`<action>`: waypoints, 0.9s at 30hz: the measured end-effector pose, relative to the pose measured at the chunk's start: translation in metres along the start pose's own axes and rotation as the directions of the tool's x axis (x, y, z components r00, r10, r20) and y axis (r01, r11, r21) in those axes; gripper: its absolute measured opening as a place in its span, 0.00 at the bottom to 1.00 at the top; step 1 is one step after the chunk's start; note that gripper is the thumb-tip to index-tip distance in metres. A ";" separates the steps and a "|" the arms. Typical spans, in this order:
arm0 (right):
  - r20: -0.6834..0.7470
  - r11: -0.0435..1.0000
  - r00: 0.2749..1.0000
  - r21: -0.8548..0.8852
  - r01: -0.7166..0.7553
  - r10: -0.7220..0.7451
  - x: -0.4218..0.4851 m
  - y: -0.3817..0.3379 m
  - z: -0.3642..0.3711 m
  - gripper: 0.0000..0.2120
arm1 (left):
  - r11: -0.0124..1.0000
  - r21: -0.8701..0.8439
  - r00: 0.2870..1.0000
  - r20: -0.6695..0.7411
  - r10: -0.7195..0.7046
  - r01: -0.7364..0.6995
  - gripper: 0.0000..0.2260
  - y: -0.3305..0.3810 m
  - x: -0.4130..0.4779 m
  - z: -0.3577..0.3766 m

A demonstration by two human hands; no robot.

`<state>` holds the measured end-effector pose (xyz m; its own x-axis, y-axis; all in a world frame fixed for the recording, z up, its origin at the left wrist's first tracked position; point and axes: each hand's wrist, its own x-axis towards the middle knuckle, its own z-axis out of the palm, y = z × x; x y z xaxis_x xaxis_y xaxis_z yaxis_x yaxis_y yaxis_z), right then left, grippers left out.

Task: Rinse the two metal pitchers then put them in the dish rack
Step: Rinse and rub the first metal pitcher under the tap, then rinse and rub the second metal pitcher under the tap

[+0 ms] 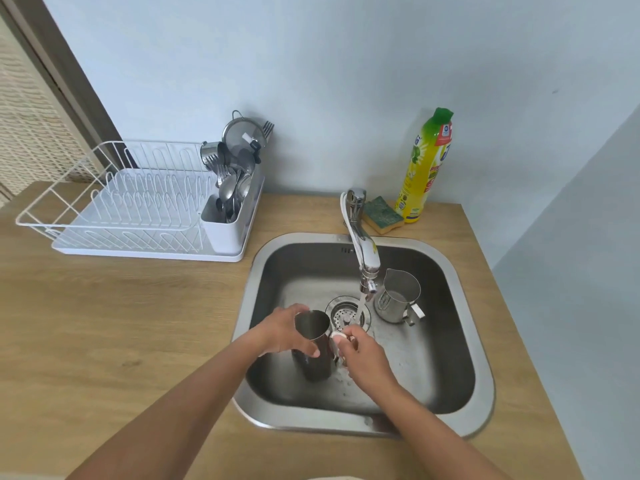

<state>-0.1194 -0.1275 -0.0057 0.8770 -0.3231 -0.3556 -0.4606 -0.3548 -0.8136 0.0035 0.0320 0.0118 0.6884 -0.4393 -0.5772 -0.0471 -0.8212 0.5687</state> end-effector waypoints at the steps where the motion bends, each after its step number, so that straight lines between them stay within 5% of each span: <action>1: 0.004 1.000 1.000 0.013 -0.002 0.002 0.002 -0.001 0.000 0.05 | 0.999 0.052 0.999 -0.033 0.007 -0.005 0.46 0.001 -0.001 0.001; 6: -0.060 0.998 0.997 -0.041 -0.045 0.043 0.016 0.006 -0.016 0.06 | 0.986 0.166 0.987 -0.159 0.006 0.021 0.47 0.007 0.008 0.005; 9: -0.292 0.994 0.954 -0.070 -0.087 0.063 0.026 0.015 -0.041 0.04 | 0.985 0.157 0.972 -0.232 -0.036 0.074 0.47 0.008 0.021 0.003; 12: -0.436 0.980 0.882 -0.003 -0.198 0.177 0.037 0.026 -0.067 0.16 | 0.978 0.156 0.945 -0.315 -0.083 0.138 0.47 0.012 0.037 -0.001; 17: -0.299 0.926 0.878 0.064 -0.373 0.374 0.058 0.038 -0.086 0.31 | 0.957 0.206 0.895 -0.434 -0.099 0.206 0.46 0.023 0.065 -0.009; 27: -0.286 0.935 0.894 0.186 -0.302 0.346 0.083 0.064 -0.091 0.10 | 0.905 0.357 0.860 -0.511 -0.019 0.232 0.43 0.043 0.099 -0.012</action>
<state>-0.0885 -0.2564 -0.0450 0.5852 -0.6627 -0.4674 -0.6704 -0.0711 -0.7386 0.0785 -0.0421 -0.0136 0.9622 -0.1762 -0.2075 -0.1415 -0.9749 0.1717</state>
